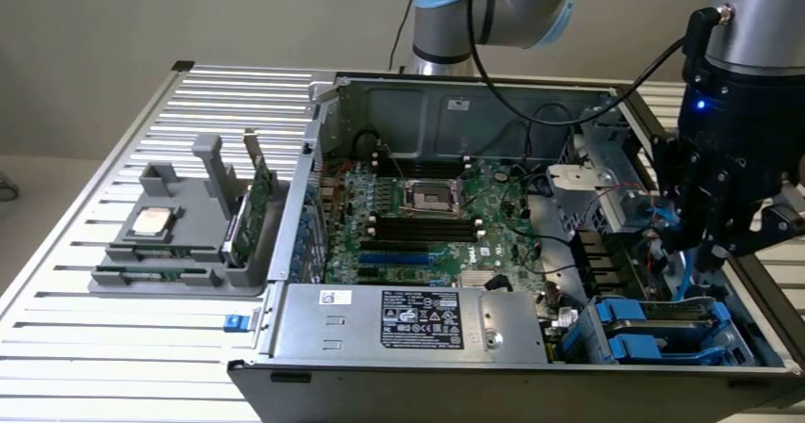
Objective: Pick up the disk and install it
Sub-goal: 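Insert the first disk wire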
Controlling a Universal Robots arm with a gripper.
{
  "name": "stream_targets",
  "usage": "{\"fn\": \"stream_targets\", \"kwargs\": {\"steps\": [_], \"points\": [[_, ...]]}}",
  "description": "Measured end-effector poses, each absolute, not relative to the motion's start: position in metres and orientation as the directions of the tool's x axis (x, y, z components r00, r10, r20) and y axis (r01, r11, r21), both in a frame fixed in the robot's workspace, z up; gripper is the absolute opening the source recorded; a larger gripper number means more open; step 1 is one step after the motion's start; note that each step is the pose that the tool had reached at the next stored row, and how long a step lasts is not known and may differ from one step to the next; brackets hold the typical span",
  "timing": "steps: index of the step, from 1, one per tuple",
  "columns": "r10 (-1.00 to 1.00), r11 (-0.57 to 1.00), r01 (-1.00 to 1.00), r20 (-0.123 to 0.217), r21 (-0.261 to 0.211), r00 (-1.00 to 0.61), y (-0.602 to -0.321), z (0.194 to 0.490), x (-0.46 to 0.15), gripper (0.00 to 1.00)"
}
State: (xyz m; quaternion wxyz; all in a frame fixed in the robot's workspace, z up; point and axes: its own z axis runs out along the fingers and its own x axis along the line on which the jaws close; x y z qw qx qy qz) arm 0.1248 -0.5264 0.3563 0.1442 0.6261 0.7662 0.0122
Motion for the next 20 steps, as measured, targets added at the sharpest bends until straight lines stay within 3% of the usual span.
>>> {"fn": "stream_targets", "kwargs": {"steps": [6,20], "points": [[0.939,0.29,0.938,-0.245,0.19,-0.241,-0.526,0.356,0.125,0.33],[0.895,0.418,0.889,-0.253,0.187,-0.368,-0.527,0.355,0.135,0.33]]}}
